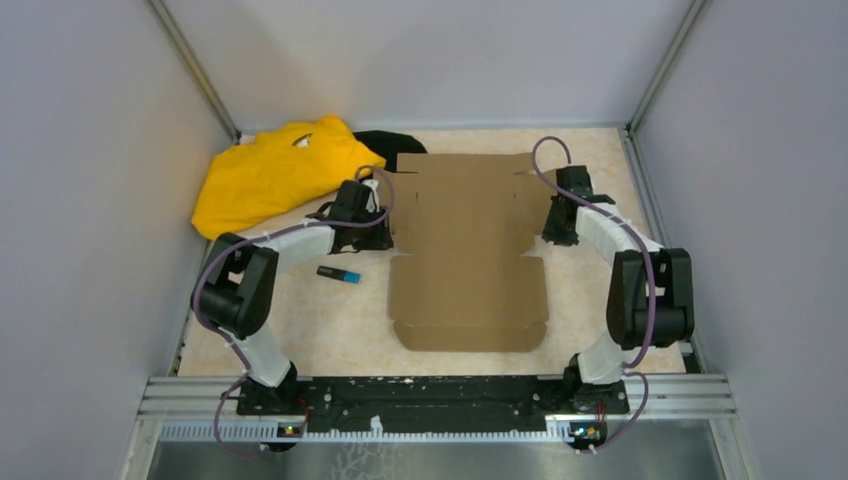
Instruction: Fold the paper box
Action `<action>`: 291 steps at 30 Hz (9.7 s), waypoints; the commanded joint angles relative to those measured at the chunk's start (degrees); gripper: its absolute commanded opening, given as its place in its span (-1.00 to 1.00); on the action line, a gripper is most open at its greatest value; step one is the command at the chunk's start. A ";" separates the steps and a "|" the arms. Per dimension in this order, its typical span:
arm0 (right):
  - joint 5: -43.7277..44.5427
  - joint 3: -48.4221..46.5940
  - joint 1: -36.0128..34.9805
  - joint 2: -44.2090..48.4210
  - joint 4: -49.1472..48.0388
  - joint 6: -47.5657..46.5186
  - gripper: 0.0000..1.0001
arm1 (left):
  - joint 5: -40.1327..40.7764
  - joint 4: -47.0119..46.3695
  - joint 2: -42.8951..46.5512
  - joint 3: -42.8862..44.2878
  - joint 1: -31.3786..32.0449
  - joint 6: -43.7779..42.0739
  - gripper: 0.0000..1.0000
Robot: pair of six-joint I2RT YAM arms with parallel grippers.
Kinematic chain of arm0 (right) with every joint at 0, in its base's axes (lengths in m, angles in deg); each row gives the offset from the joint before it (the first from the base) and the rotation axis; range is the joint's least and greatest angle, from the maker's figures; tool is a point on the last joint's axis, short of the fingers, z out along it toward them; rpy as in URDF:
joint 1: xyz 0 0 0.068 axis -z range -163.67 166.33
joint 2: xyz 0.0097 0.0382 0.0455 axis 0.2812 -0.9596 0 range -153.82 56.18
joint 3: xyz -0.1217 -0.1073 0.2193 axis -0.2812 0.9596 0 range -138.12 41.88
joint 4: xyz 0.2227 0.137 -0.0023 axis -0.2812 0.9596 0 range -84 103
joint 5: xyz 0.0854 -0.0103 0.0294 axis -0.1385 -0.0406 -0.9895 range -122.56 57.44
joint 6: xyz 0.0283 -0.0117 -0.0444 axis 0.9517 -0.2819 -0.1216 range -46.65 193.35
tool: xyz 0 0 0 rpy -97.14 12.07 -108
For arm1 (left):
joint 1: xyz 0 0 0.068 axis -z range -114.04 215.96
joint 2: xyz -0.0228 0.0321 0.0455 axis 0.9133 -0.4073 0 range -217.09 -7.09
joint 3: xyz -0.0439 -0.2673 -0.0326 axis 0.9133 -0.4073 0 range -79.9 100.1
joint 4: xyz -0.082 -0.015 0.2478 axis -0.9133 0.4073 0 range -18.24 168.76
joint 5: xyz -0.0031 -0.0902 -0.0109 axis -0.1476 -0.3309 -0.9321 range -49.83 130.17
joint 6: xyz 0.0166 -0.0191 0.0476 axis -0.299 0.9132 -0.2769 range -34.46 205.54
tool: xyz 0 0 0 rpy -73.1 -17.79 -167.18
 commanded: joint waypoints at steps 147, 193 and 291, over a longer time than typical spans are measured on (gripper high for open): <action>-13.35 -72.30 5.60 -51.78 10.01 -1.60 -0.34 | 5.61 18.83 -39.98 65.74 -12.67 -6.05 -0.46; -16.96 -63.71 -3.44 -45.03 4.31 -8.10 -0.31 | 3.80 16.10 -42.24 61.60 -9.31 -6.68 -0.41; -2.13 -53.50 -13.04 -49.29 12.12 -13.27 0.00 | -3.31 17.85 -35.07 58.39 -9.43 -5.80 -0.18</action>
